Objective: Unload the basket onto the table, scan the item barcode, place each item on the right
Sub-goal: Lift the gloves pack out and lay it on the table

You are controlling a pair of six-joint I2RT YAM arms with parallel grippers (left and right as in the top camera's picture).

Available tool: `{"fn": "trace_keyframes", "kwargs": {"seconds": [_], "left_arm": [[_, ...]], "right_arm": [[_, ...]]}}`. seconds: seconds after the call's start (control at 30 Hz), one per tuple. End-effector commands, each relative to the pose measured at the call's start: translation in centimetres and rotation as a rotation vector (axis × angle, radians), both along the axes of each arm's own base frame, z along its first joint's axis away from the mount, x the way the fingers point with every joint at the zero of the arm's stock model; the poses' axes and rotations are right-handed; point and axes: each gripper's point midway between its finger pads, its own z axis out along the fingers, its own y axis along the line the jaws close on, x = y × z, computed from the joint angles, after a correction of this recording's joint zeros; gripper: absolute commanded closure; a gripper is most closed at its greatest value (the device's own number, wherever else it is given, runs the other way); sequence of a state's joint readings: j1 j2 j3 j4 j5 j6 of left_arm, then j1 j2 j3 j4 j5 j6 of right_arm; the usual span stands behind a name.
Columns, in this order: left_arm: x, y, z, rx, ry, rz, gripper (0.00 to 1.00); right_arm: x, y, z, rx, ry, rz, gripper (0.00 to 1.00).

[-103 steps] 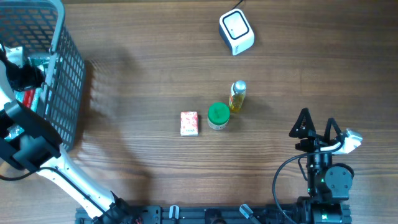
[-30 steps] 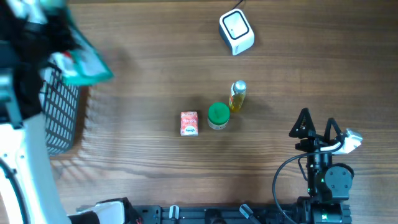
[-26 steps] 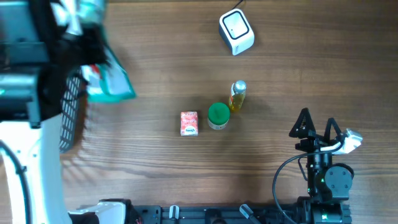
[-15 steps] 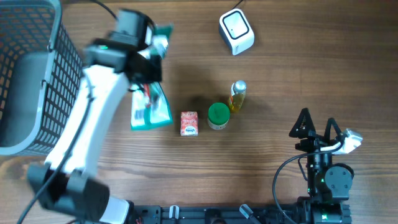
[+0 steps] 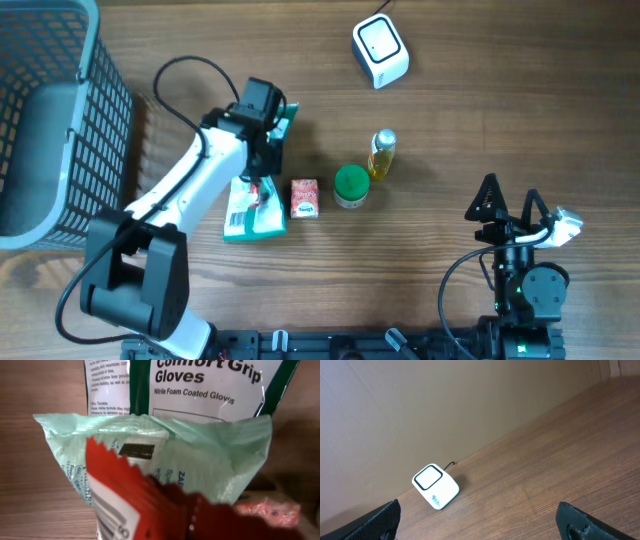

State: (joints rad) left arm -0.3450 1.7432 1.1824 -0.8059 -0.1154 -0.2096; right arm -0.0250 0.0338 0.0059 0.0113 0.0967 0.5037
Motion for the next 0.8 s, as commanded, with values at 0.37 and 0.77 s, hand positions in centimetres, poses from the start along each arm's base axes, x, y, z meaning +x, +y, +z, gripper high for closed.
{"fn": "trace_keyframes", "kwargs": {"seconds": [0.37,0.77], "left_arm": [[-0.86,0.00,-1.89,0.016,0.005,0.002,0.68],[-0.81,0.03,-1.74,0.019,0.004,-0.009,0.28]], "right_arm": [[0.03,0.29,0.07,-0.004,-0.003,0.015,0.00],[0.03,0.29,0.07,-0.004,-0.003,0.015,0.00]]}}
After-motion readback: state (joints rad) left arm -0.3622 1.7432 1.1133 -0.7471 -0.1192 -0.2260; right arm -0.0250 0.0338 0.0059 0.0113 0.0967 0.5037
